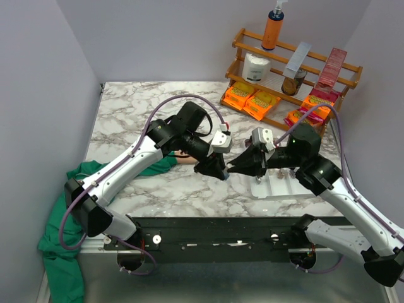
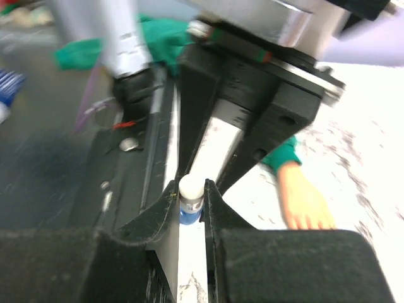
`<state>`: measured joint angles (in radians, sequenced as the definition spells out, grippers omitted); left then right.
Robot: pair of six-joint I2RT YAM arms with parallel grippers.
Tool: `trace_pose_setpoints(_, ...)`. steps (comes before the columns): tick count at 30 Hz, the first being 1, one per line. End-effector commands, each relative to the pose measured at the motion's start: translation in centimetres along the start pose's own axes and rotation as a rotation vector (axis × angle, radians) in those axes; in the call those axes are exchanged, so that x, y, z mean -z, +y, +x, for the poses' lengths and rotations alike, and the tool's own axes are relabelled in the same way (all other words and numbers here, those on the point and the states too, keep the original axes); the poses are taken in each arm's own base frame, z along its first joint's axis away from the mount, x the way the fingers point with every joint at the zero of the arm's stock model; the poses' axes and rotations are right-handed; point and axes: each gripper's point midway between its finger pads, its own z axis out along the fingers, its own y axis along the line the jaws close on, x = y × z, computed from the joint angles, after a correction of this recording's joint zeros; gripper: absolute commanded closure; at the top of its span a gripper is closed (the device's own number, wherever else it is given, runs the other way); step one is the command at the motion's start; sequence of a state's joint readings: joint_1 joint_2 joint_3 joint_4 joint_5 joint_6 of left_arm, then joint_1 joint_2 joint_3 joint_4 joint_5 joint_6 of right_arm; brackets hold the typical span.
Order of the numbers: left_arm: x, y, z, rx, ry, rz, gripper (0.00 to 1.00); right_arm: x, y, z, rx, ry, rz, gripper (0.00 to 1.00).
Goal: Paint the nails
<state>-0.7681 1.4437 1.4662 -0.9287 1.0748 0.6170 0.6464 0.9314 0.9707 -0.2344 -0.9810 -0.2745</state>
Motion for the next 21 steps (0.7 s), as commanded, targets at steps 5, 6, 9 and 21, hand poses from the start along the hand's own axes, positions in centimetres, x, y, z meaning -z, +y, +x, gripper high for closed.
trace_pose_setpoints(5,1.3,8.1,-2.9,0.069,-0.04,-0.399,1.0,3.0,-7.7,-0.3,-0.207,-0.15,0.6,0.99)
trace_pose_setpoints(6,1.6,8.7,-2.8,0.089,-0.036,-0.438,1.0,3.7,-8.7,-0.1,-0.226,-0.164,0.675,0.99)
trace_pose_setpoints(9,1.9,10.4,-2.6,0.092,-0.029,-0.521,1.0,4.0,-9.3,0.5,-0.3,-0.198,0.773,0.99)
trace_pose_setpoints(21,3.1,16.4,-0.1,0.123,0.041,-0.849,1.0,3.7,-12.1,3.1,-0.452,-0.189,1.11,0.99)
